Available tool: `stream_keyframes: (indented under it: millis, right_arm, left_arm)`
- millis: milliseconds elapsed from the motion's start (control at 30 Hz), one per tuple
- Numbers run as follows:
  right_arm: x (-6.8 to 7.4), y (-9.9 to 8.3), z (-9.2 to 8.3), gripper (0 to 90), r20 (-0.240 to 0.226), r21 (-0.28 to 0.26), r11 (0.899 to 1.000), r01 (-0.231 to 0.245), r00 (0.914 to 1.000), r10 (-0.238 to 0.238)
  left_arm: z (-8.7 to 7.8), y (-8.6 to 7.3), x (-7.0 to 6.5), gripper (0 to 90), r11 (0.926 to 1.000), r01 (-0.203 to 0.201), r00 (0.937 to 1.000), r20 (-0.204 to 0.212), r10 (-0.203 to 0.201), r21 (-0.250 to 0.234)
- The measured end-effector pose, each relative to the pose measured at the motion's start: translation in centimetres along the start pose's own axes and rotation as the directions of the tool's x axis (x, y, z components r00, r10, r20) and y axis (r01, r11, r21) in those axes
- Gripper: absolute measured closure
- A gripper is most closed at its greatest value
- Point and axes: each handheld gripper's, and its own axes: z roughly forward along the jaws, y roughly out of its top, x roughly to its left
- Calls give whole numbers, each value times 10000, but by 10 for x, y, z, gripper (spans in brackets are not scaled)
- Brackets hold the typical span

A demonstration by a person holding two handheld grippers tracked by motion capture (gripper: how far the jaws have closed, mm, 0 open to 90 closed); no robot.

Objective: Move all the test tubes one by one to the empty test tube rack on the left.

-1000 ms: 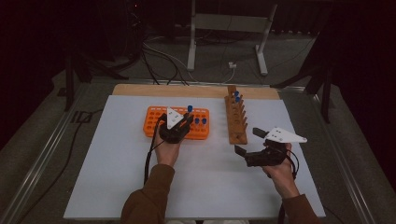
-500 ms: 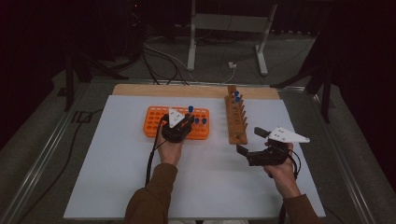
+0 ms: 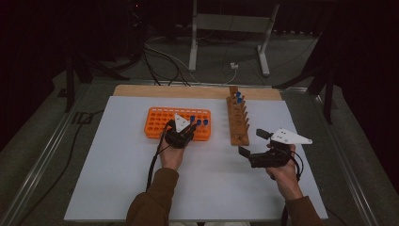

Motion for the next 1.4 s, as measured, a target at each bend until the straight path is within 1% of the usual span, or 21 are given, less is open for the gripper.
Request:
stream_keyframes:
  millis: [167,300,500,600,633,700,733,833,967,1033,1067,1133,1167,1233,1300,1367,1400]
  right_arm:
    - [2,-2,2,0,-48,81,10000,36,10000,-36]
    - [2,-2,3,0,-59,110,9999,38,10000,-37]
    - [2,-3,2,0,-43,126,9999,20,10000,-19]
    - [2,-3,2,0,-56,120,9999,48,10000,-47]
    - [2,-3,2,0,-63,115,9999,52,10000,-51]
    - [2,-3,2,0,-65,125,9999,48,10000,-47]
    - [2,-3,2,0,-63,125,9999,33,10000,-33]
    - [1,-4,3,0,-55,147,9999,-20,10000,21]
    - [1,-5,4,0,-52,199,9998,-23,10000,24]
    - [1,-5,4,0,-61,198,9998,-14,10000,15]
    - [1,-5,4,0,-62,198,9998,-16,10000,17]
    - [0,-5,4,0,-61,199,9998,-29,10000,30]
    - [0,-5,4,0,-57,202,9998,-33,10000,34]
    - [0,-5,4,0,-44,190,9998,-58,10000,59]
    - [-1,-6,4,0,-35,202,9998,-92,10000,92]
    - [-1,-6,4,0,-19,215,9997,-86,10000,87]
    - [-1,-6,4,0,-22,221,9997,-77,10000,78]
  left_arm:
    - [3,-2,-2,785,9987,-268,9996,-31,270,436]
    - [5,-3,-3,786,9983,-329,9994,-51,332,480]
    - [4,-4,-3,786,9983,-216,9998,53,213,537]
    - [4,-4,0,785,9982,-36,9999,124,29,596]
    - [4,-3,1,783,9981,86,9998,156,-96,610]
    - [3,-4,3,771,9977,145,9996,226,-160,668]
    - [3,-4,4,743,9974,127,9998,169,-140,706]
    - [0,-4,8,641,9964,200,9994,278,-223,828]
    - [-5,-4,11,554,9959,344,9985,385,-377,831]
    - [-8,-4,11,522,9961,244,9994,242,-265,852]
    - [-9,-4,13,502,9959,326,9989,321,-354,849]
    - [-13,-4,16,491,9954,582,9966,546,-625,760]
    - [-14,-3,17,467,9955,628,9965,514,-665,713]
    - [-19,-2,19,352,9947,721,9963,408,-752,729]
    - [-25,-1,21,282,9944,809,9957,390,-837,684]
    - [-32,0,25,222,9935,975,9940,435,-1002,589]
    - [-36,0,26,178,9928,1048,9935,392,-1072,583]
